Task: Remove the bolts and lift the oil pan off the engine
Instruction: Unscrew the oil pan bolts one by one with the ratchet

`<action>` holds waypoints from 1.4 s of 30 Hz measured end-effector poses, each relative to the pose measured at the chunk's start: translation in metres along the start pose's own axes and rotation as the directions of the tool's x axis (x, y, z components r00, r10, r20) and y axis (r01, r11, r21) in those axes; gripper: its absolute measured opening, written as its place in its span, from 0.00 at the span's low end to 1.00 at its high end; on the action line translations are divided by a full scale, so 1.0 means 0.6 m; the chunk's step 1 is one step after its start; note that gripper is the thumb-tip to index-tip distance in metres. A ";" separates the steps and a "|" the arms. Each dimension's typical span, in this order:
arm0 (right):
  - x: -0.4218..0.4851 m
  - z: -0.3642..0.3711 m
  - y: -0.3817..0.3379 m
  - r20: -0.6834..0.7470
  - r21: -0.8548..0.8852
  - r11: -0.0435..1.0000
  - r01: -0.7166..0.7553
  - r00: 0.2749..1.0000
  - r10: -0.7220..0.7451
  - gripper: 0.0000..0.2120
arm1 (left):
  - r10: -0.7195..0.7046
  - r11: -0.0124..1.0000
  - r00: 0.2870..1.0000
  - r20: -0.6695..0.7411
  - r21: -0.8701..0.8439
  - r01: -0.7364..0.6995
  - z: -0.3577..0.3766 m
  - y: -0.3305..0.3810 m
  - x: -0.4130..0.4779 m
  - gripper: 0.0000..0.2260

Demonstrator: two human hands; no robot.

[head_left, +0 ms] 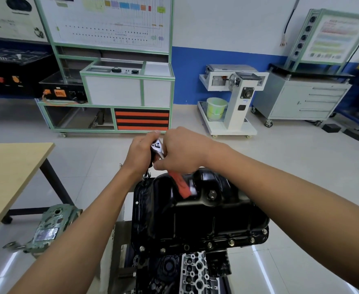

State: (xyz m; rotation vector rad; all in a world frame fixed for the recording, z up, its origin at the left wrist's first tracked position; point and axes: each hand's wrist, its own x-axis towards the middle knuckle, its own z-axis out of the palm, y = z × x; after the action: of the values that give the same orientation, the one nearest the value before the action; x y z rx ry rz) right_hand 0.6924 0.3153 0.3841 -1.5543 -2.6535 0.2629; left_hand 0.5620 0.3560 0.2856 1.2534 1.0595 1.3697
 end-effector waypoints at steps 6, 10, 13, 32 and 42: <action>0.003 -0.005 -0.008 0.063 0.022 1.000 0.013 0.998 -0.014 0.17 | -0.001 1.000 0.999 -0.038 0.008 0.001 -0.010 0.002 -0.004 0.21; 0.017 -0.008 0.012 -0.009 -0.162 0.986 -0.031 1.000 0.030 0.07 | 0.051 0.995 0.997 0.058 0.078 -0.056 -0.026 0.006 -0.007 0.22; 0.033 -0.002 0.023 -0.122 -0.246 0.969 -0.035 0.993 0.005 0.07 | 0.054 0.996 0.988 0.148 0.061 -0.064 -0.032 0.005 -0.012 0.22; 0.010 0.001 0.009 -0.119 -0.085 0.995 0.043 0.991 -0.053 0.15 | 0.054 0.998 0.998 -0.027 0.036 -0.053 -0.023 0.001 0.000 0.29; 0.020 0.006 0.006 -0.078 -0.027 1.000 -0.004 0.997 0.002 0.13 | 0.040 0.999 0.995 -0.096 0.011 -0.039 -0.019 -0.003 -0.014 0.24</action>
State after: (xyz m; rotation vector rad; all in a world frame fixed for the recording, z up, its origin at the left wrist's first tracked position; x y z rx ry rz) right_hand 0.6891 0.3271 0.3791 -1.5433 -2.6061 0.1627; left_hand 0.5511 0.3479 0.2816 1.2312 1.1131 1.4688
